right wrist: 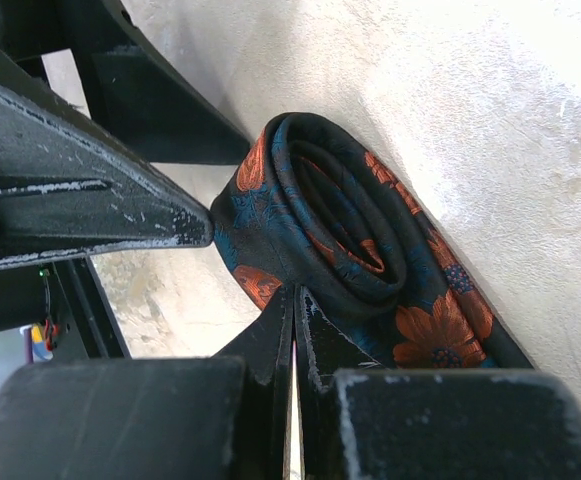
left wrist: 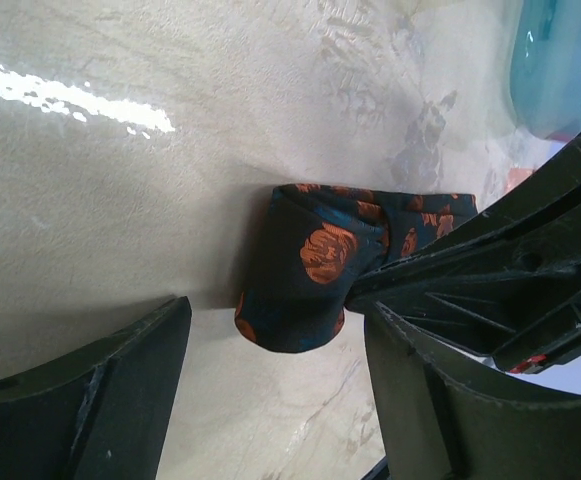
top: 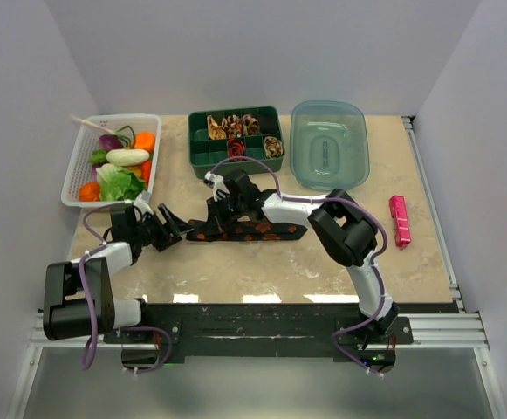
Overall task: Roll the ties
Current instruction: Roll the tie at the center of the board.
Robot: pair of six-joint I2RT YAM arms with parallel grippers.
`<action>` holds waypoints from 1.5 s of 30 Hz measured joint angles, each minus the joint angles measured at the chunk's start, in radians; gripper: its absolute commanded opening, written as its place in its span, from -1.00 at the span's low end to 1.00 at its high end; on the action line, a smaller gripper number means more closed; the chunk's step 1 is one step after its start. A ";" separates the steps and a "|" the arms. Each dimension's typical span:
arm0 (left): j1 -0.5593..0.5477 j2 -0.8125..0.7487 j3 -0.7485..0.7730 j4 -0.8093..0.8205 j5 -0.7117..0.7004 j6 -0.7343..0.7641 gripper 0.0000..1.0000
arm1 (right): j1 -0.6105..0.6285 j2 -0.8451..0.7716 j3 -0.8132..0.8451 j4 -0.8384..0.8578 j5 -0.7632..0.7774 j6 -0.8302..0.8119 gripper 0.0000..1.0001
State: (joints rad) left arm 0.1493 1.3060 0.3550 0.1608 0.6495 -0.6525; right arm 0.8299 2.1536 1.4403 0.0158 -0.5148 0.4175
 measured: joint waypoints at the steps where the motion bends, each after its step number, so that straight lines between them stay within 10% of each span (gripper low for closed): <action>1: 0.000 0.004 0.000 0.008 0.000 0.000 0.49 | -0.001 0.000 0.000 0.000 0.000 0.000 -1.00; 45: -0.080 0.239 0.073 0.254 0.026 0.013 0.13 | -0.024 0.021 0.069 -0.048 0.076 -0.034 -1.00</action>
State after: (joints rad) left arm 0.0692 1.5448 0.4282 0.4152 0.6750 -0.6399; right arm 0.8059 2.1742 1.5097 -0.0322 -0.4389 0.3832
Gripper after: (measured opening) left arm 0.583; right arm 0.007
